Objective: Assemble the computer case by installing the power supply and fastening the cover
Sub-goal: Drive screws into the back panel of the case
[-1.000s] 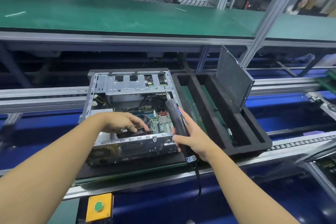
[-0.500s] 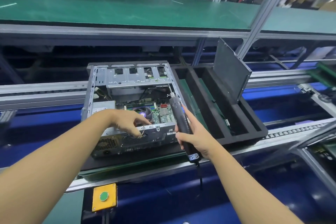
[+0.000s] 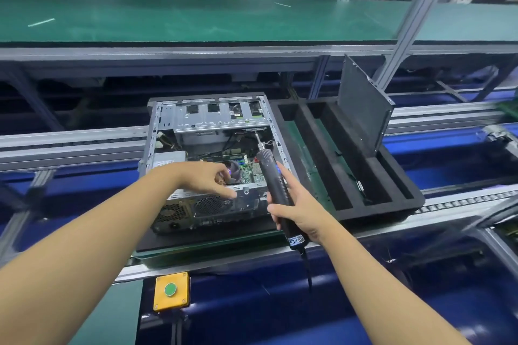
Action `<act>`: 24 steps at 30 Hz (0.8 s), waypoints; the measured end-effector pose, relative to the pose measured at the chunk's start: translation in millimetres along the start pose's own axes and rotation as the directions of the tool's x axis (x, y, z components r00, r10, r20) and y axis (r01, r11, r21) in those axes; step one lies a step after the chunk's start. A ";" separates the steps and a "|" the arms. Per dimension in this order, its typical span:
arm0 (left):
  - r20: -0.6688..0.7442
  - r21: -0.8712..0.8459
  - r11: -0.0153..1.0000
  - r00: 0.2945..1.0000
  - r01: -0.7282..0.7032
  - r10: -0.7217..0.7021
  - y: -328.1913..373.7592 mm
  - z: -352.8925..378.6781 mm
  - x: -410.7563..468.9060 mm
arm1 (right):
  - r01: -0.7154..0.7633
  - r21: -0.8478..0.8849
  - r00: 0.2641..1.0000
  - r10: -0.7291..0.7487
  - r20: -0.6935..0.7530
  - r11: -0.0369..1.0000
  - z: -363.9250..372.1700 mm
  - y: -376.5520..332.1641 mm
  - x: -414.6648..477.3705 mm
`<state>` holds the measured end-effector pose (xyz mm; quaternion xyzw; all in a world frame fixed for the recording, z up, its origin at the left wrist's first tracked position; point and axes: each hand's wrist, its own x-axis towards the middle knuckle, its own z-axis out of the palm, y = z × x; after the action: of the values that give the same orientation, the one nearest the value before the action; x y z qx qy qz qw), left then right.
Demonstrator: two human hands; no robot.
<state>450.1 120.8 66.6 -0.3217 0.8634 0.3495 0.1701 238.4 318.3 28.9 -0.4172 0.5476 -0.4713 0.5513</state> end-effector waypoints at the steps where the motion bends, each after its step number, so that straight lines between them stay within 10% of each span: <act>1: -0.040 0.140 0.990 0.999 0.011 -0.005 2.0 2.0 1.7 | 0.000 -0.001 1.000 0.000 0.002 1.000 -0.2 0.1 -2.4; 8: -0.296 0.188 0.982 0.954 0.010 0.047 10.8 27.3 4.4 | 0.001 -0.020 1.000 -0.001 -0.008 1.000 -6.5 -1.7 -15.8; 24: -0.207 -0.213 0.977 0.976 0.016 -0.061 -4.0 7.8 2.4 | -0.024 0.004 1.000 0.024 0.015 1.000 -11.3 8.6 -25.6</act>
<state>451.5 123.1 58.0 -0.3901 0.8284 0.3989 0.0490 228.8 345.8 25.2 -0.4129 0.5476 -0.4628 0.5617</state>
